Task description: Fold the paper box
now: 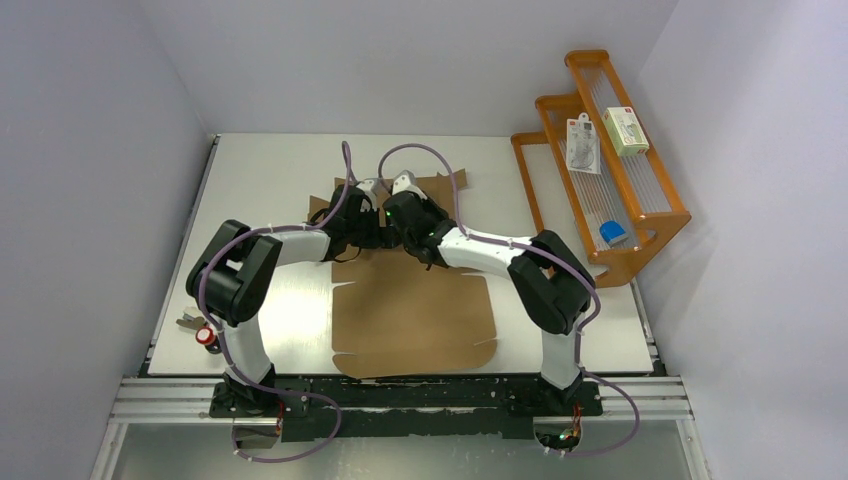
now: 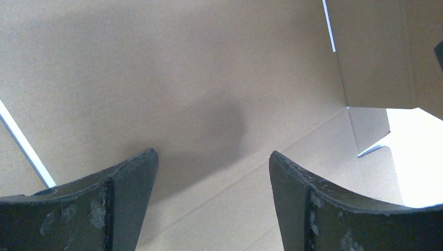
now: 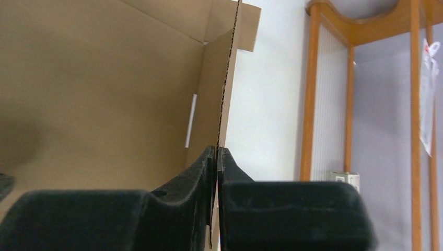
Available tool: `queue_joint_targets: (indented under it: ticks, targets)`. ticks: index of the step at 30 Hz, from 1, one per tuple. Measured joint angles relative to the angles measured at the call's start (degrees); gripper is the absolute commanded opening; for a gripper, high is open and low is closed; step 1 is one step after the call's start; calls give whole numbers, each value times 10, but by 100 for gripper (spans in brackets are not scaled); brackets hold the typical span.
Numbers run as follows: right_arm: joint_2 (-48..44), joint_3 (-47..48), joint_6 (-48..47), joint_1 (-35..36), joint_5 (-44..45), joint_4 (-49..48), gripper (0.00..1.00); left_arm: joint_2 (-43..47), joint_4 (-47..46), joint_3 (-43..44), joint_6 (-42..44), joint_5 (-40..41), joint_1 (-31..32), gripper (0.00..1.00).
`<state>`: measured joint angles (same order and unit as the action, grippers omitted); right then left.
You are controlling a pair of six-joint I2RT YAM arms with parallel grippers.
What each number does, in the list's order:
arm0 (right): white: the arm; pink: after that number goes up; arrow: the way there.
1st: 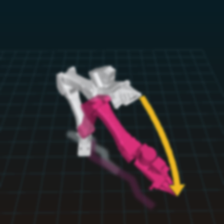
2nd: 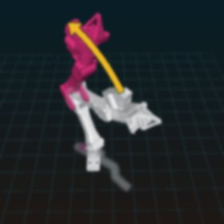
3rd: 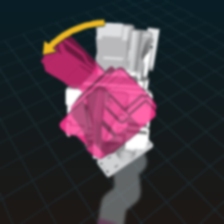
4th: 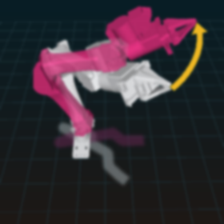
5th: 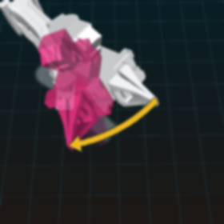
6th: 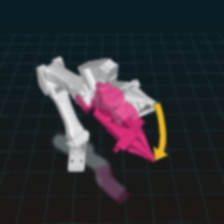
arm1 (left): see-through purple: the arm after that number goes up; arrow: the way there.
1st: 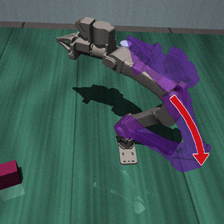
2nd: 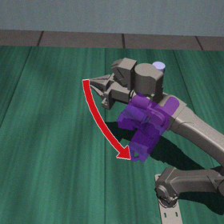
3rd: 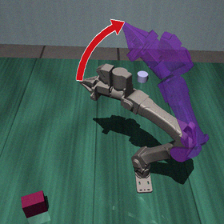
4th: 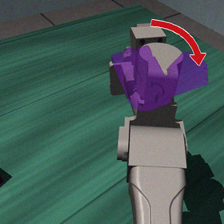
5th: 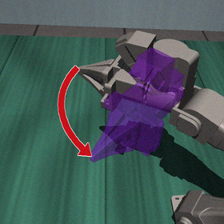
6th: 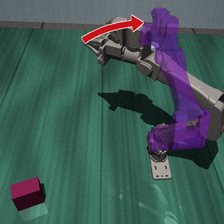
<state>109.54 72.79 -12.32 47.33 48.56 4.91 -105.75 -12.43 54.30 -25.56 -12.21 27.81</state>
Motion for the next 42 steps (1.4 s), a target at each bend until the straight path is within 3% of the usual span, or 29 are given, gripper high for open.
queue_joint_targets:
  ticks: [7, 15, 20, 25, 28, 34, 42]
  targets:
    - [1, -22, -21, 0, 42, -11, 19, 0, 0, 0, 0, 0, 1, 84]
    - [-10, -21, -9, 0, 2, 17, 44, 0, 0, 0, -2, 0, 1, 85]
    - [-92, -23, 17, -3, -63, 49, 62, 1, 1, 0, -2, 1, 2, 85]
    - [-217, -63, 59, -20, -132, 56, 70, 1, 2, 0, -2, 2, 2, 85]
    - [-274, -102, 104, -57, -193, 60, 72, 2, 4, 0, -2, 2, 2, 85]
    - [-354, -230, 213, -199, -344, 52, 78, 7, 15, 0, -2, 2, 2, 85]
    - [-392, -365, 324, -297, -491, -10, 78, 55, 71, -18, -4, 9, 3, 87]
